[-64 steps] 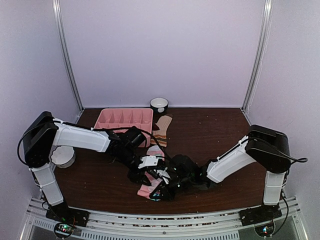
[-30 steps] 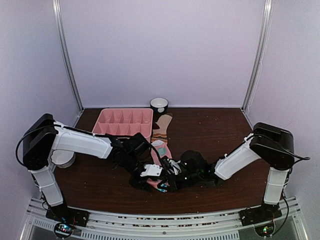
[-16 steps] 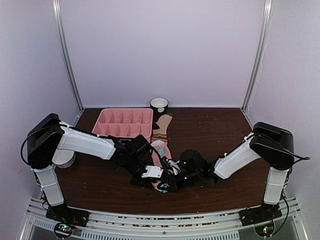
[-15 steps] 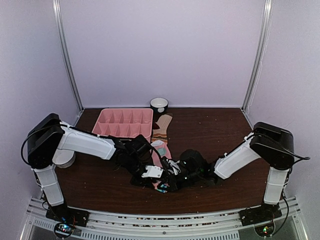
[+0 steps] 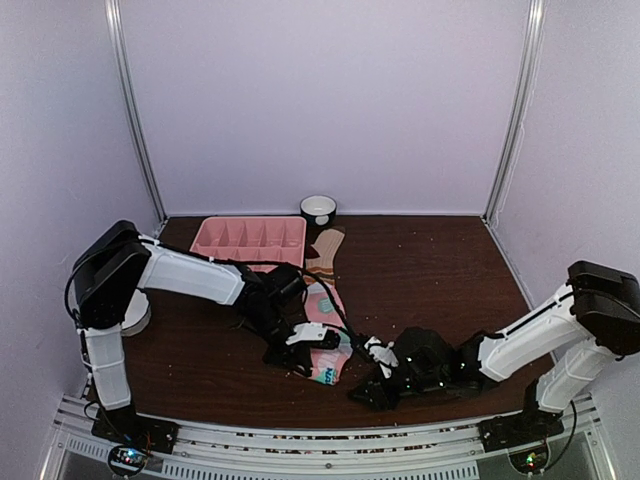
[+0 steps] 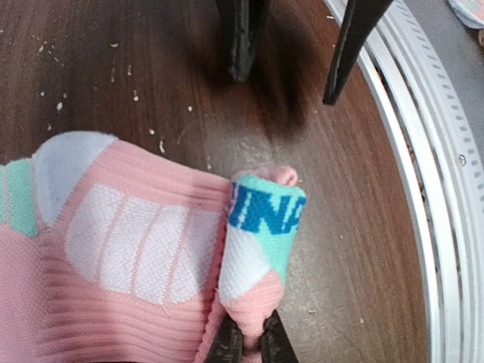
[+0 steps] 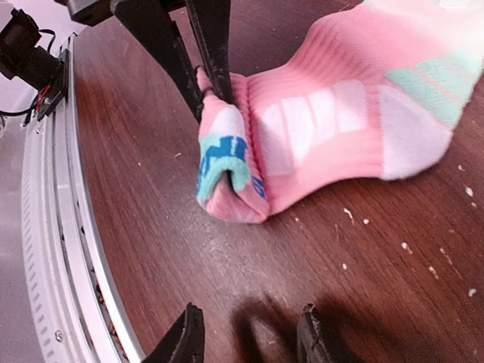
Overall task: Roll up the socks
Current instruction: Roll the sock at the center of the board.
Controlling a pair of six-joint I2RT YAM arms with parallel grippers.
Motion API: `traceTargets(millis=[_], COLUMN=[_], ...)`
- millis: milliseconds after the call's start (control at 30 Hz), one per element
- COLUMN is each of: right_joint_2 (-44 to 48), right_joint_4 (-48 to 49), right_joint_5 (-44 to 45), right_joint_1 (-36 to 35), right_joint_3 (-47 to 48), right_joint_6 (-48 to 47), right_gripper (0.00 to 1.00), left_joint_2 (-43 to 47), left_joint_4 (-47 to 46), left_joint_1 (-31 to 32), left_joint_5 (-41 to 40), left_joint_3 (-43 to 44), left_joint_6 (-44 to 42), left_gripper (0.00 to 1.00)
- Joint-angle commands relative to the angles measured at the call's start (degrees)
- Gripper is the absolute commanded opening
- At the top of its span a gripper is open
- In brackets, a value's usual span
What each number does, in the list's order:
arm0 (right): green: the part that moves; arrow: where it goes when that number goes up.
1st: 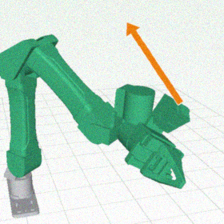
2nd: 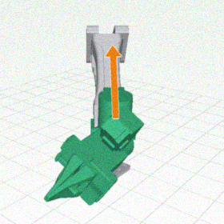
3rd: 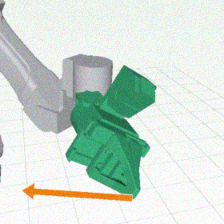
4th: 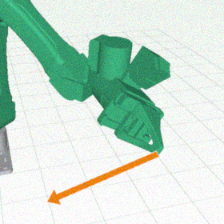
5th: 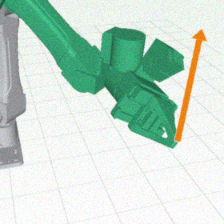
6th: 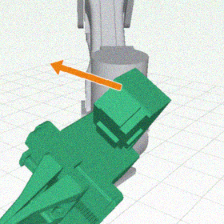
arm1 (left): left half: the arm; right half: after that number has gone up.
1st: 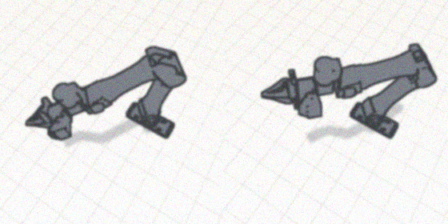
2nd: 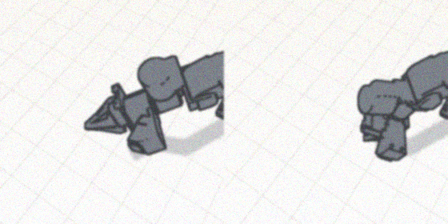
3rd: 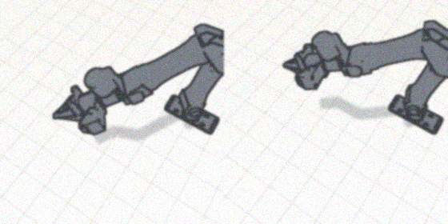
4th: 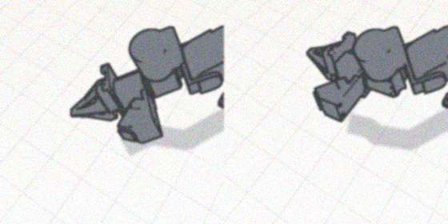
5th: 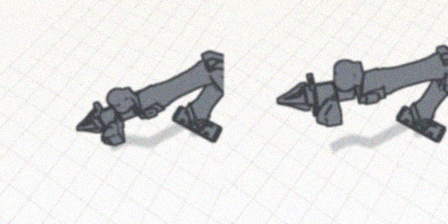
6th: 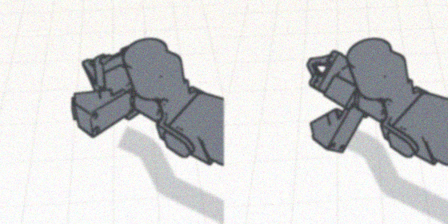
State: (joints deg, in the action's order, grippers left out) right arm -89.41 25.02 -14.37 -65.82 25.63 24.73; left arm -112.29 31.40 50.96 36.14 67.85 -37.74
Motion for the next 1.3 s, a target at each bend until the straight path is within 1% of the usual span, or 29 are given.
traceTargets(millis=[0,33,100,200,300,500,667,867,1133,1200,1267], right_joint_2=[5.5,6.5,7.3,5.8,3.4,-2.4,-7.7,-11.4,-14.8,-16.1,-16.9], right_joint_4=[3.1,4.6,5.0,1.6,-0.9,-2.9,-4.4,-3.0,-2.2,-2.6,-2.2], right_joint_5=[15.8,18.8,21.9,23.2,23.4,20.9,20.0,21.3,21.8,21.4,20.4], right_joint_1=[-6.3,-8.6,-11.7,-14.0,-16.0,-16.5,-16.0,-14.3,-13.2,-12.6,-11.8], right_joint_3=[-4.4,-5.5,-5.6,-2.0,3.0,9.7,13.7,15.1,16.1,16.2,15.4], right_joint_6=[-11.8,-14.4,-18.2,-22.7,-27.5,-34.6,-38.7,-40.8,-40.5,-39.2,-37.4], right_gripper=[0.48,0.51,0.53,0.53,0.53,0.52,0.50,0.49,0.46,0.43,0.34], left_joint_2=[-3.1,-3.4,-4.5,-7.2,-8.8,-12.6,-13.2,-14.0,-15.2,-15.0,-14.2], left_joint_4=[11.5,12.7,15.5,19.1,20.6,24.8,25.2,26.3,27.8,28.2,28.6], left_joint_1=[-0.5,-0.6,-0.8,-1.1,-1.3,-1.4,-1.5,-1.4,-1.4,-1.5,-1.5], left_joint_5=[4.4,5.1,6.8,9.1,10.4,10.3,9.2,8.8,8.2,8.2,8.3], left_joint_3=[1.3,1.9,3.5,6.6,8.6,12.0,12.5,13.0,14.6,15.0,15.2], left_joint_6=[1.3,1.0,0.8,1.3,2.6,1.8,1.2,0.2,-0.7,-1.0,-1.7], left_gripper=[0.00,0.00,0.00,0.00,0.00,0.00,0.00,0.00,0.00,0.04,0.11])
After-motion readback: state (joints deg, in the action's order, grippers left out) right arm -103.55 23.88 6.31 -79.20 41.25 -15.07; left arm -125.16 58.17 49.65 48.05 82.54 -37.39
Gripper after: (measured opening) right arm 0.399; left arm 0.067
